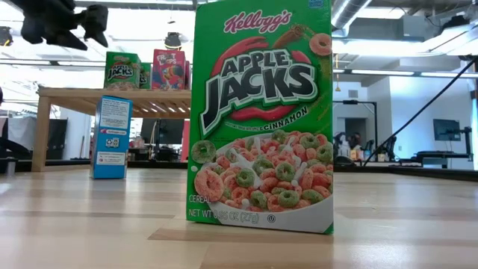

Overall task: Stack cereal on shelf
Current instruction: Put the right green cereal box on the shelf aligned with the other green cereal box

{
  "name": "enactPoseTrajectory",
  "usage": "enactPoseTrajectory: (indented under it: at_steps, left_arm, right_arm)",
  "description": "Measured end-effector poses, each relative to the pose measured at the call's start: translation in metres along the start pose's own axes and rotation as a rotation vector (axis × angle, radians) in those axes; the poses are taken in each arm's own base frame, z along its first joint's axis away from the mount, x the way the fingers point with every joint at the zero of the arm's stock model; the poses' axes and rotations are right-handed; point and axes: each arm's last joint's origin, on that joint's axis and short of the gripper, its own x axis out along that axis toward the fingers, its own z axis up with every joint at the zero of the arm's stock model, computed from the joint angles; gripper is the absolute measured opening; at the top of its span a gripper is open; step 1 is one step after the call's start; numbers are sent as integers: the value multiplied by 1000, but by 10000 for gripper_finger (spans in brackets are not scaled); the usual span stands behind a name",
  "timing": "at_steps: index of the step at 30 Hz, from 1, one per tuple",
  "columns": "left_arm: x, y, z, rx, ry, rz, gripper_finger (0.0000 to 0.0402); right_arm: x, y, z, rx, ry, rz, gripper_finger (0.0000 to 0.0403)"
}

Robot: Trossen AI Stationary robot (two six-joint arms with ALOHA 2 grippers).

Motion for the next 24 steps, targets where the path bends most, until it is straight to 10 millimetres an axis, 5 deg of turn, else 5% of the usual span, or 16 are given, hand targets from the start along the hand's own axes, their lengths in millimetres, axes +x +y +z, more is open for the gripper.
enactPoseTrajectory:
  at_steps: [24]
  left_arm:
    - [11,-10,-11,81,18,190,254]
  right_arm:
    - [0,0,0,-6,-1,0,297]
